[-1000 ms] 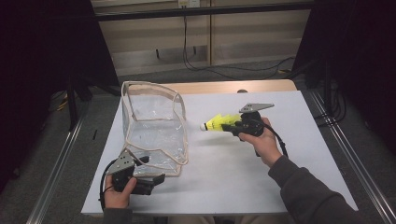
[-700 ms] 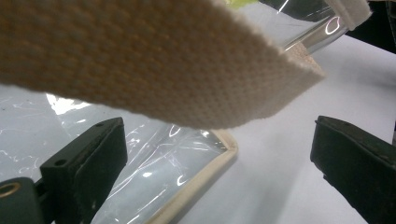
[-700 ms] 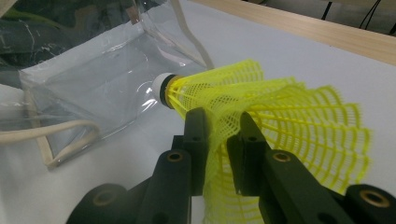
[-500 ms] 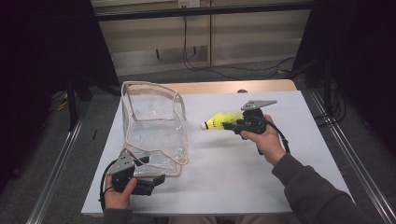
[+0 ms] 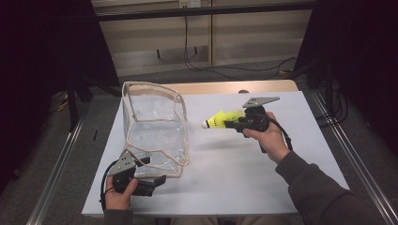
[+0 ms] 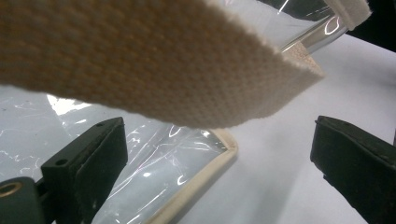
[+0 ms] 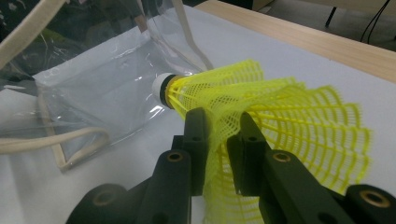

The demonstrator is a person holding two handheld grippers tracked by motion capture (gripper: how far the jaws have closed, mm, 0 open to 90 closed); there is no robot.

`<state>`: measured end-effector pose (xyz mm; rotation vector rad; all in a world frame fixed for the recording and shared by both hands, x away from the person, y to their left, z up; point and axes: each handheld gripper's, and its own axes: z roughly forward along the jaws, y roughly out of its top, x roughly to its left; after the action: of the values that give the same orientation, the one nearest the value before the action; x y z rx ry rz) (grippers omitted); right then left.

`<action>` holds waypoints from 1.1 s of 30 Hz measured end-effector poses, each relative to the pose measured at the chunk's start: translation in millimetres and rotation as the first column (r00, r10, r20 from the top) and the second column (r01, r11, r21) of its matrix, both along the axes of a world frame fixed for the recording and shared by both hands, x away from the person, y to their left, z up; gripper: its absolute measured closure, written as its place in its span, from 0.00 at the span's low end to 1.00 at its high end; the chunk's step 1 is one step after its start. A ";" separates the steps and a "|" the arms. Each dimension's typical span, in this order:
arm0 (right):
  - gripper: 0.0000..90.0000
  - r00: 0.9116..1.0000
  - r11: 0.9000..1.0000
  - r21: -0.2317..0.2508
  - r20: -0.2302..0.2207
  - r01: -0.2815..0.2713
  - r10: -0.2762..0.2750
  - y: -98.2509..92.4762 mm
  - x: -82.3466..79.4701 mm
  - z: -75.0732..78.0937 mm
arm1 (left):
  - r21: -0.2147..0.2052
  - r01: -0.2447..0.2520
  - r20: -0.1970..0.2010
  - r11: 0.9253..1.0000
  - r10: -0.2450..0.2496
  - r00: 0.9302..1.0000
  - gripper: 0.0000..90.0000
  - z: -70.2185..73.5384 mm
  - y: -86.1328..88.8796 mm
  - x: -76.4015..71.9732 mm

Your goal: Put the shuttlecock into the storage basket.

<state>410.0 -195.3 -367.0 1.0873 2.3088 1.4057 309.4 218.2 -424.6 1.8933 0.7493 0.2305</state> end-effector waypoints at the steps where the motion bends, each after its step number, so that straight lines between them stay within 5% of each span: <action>1: 0.87 1.000 1.000 0.000 0.000 -0.001 0.001 0.1 -0.4 1.9 | -0.001 0.000 0.000 1.000 0.000 1.000 0.04 0.1 0.1 -0.3; 16: 0.87 1.000 1.000 0.001 -0.005 -0.026 0.026 3.5 -0.7 11.8 | 0.004 0.002 -0.004 1.000 -0.002 1.000 0.04 0.7 -0.1 0.3; 33: 0.87 0.998 0.999 -0.005 0.029 -0.053 0.053 4.0 -2.5 46.0 | 0.002 -0.004 -0.003 1.000 0.004 1.000 0.04 0.6 -0.3 -0.1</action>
<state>407.5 -191.3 -321.0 1.0053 2.3352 1.4253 309.3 217.9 -424.1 1.8951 0.7547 0.2312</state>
